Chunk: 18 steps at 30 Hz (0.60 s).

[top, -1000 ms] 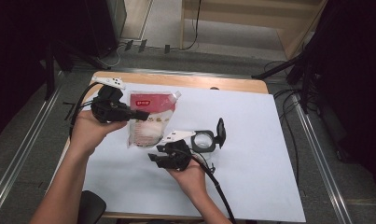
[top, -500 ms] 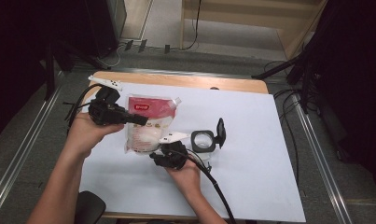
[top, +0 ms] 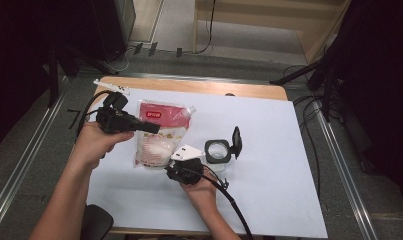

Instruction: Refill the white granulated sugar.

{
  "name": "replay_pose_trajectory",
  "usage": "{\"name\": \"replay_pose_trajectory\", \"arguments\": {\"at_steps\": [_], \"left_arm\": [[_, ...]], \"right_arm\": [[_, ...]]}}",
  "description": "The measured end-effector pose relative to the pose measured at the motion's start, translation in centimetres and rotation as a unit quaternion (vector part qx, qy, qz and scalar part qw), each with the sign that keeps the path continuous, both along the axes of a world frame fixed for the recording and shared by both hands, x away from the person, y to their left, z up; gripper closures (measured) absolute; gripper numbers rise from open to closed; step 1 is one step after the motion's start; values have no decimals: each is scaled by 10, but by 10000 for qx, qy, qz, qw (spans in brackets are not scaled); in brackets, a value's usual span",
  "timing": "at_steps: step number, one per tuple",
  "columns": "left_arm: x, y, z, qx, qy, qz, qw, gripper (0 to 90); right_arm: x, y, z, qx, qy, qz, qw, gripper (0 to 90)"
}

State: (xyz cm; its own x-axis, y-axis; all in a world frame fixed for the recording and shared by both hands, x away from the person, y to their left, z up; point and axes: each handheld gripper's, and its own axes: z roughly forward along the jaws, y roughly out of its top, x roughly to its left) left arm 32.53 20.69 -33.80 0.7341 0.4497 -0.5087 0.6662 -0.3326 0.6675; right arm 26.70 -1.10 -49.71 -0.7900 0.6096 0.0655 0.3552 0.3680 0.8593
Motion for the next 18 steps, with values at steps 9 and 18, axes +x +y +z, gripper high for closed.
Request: {"name": "replay_pose_trajectory", "arguments": {"at_steps": [9, 18], "left_arm": [[-1, -14, -6, 286, -695, 52, 9972, 865], [2, -26, -19, 138, -940, -62, 9955, 836]], "right_arm": [[-13, 1, 7, 89, 57, 261, 9996, 600], [-19, 1, 10, 164, 147, 404, 9989, 582]]}}
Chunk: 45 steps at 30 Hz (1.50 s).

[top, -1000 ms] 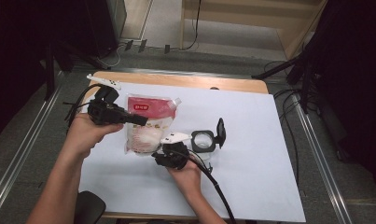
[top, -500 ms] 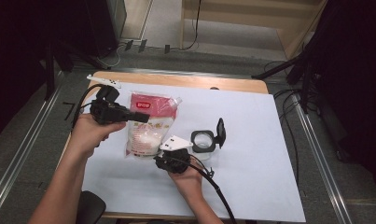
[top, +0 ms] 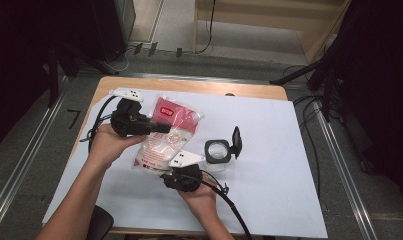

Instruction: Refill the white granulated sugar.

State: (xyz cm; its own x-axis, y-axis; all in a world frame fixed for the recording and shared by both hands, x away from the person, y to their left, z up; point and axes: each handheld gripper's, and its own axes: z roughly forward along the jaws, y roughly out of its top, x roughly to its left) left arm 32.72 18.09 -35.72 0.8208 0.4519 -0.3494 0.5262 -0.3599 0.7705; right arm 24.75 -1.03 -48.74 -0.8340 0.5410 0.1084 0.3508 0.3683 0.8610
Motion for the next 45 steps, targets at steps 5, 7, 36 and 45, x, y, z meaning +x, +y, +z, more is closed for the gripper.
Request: {"name": "replay_pose_trajectory", "arguments": {"at_steps": [5, 7, 36, 45], "left_arm": [[2, -3, -6, -207, 78, 45, 9997, 834], [3, -4, -9, -247, 118, 80, 9996, 835], [-3, -30, -17, -295, 515, 181, 9981, 883], [-5, -36, -16, -378, 722, 134, 9966, 900]], "right_arm": [[1, -3, 2, 212, 187, 1, 9996, 581], [2, -3, 2, 262, 248, -9, 9993, 582], [-4, 0, 4, 423, 618, -124, 9971, 566], [-8, 3, 4, 495, 634, -270, 9964, 528]]}}
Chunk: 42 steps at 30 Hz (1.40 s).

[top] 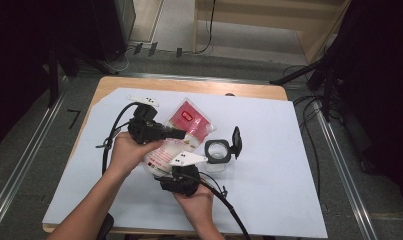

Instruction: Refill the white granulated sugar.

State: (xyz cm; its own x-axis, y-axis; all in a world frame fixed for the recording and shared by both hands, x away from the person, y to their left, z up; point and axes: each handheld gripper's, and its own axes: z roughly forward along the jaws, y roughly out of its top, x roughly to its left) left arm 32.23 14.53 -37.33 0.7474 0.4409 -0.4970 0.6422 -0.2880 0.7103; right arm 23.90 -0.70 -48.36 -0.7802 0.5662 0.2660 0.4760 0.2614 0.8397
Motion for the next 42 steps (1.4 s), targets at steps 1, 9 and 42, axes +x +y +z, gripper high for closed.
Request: {"name": "replay_pose_trajectory", "arguments": {"at_steps": [1, 9, 42], "left_arm": [[0, -1, 0, -9, 19, -23, 10000, 900], [-6, -15, 1, 417, -208, -199, 9987, 871], [-18, -27, 10, 1004, -245, -521, 9933, 695]], "right_arm": [[-1, 0, 0, -39, -8, -31, 10000, 524], [-6, 4, 0, -6, 214, -170, 9996, 560], [-13, 1, 3, 319, 402, -278, 9983, 592]]}}
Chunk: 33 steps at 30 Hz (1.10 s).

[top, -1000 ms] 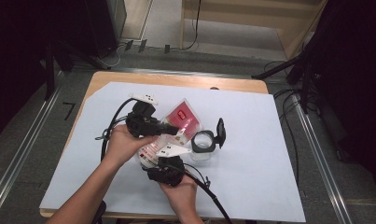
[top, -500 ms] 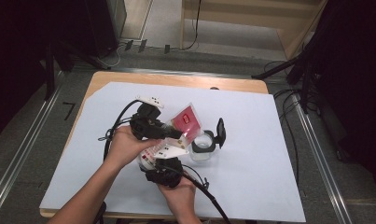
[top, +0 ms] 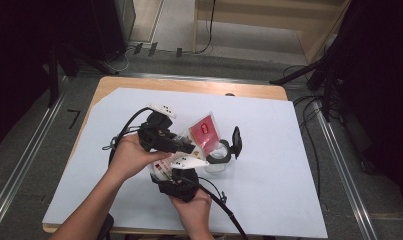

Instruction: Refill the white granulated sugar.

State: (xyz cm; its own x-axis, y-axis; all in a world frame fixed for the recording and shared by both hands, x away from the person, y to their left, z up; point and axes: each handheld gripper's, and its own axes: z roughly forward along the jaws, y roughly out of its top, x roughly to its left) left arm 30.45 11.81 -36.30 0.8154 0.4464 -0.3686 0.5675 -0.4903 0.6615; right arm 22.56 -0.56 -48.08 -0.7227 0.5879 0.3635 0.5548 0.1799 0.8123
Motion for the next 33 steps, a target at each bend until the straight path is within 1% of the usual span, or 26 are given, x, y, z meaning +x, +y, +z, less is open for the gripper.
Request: {"name": "replay_pose_trajectory", "arguments": {"at_steps": [2, 4, 7, 8, 9, 10, 12, 13, 14, 15, 16, 19, 20, 21, 25, 26, 27, 30, 31, 33], "left_arm": [[0, 3, 1, -25, 21, 5, 10000, 699], [1, 4, 1, -2, 68, 11, 10000, 697], [3, 8, 2, 32, 328, 83, 9994, 699], [4, 9, 3, 43, 384, 79, 9992, 699], [4, 10, 3, 75, 385, 100, 9992, 705], [4, 11, 3, 113, 359, 125, 9992, 721], [4, 11, 3, 165, 291, 133, 9994, 796], [4, 11, 2, 150, 309, 140, 9993, 820], [4, 11, 2, 149, 284, 106, 9994, 837], [3, 10, 3, 180, 230, 111, 9995, 847], [2, 10, 3, 180, 225, 130, 9995, 853], [2, 7, 3, 180, 126, 180, 9996, 855], [1, 7, 4, 217, 96, 180, 9996, 856], [1, 6, 4, 186, 60, 181, 9996, 860], [-1, 2, 5, 159, -12, 254, 9996, 863], [-1, 2, 5, 135, -26, 283, 9995, 863], [-1, 2, 6, 147, -33, 328, 9993, 863], [-1, 2, 5, 20, -2, 392, 9992, 855], [-1, 1, 5, 13, 18, 371, 9993, 848], [-1, 0, 5, 19, -40, 385, 9992, 841]], "right_arm": [[1, -2, 0, -19, -12, -35, 10000, 592], [1, -2, -1, -21, -25, -36, 10000, 592], [1, -2, -2, -16, 8, -40, 10000, 592], [1, -1, -2, -23, 18, -46, 10000, 592], [1, -1, -3, -28, 18, -55, 10000, 591], [2, -2, -3, -39, 2, -41, 10000, 591], [1, -2, -3, -23, 13, -16, 10000, 591], [1, -2, -2, -32, -28, 8, 10000, 592], [0, -1, -1, -57, -77, 12, 10000, 593], [-1, 0, 0, -91, -105, 21, 9999, 593], [-1, 0, 0, -79, -109, 29, 9999, 593], [-2, 1, 1, -133, -159, 59, 9998, 593], [-3, 2, 2, -138, -162, 90, 9997, 593], [-3, 3, 3, -145, -186, 110, 9997, 593], [-7, 9, 7, -326, -372, 211, 9986, 570], [-8, 10, 8, -307, -388, 212, 9986, 560], [-7, 10, 8, -296, -383, 218, 9986, 553], [-5, 10, 10, -250, -330, 199, 9989, 548], [-4, 10, 11, -208, -304, 213, 9991, 547], [-4, 11, 12, -176, -259, 213, 9993, 550]]}}
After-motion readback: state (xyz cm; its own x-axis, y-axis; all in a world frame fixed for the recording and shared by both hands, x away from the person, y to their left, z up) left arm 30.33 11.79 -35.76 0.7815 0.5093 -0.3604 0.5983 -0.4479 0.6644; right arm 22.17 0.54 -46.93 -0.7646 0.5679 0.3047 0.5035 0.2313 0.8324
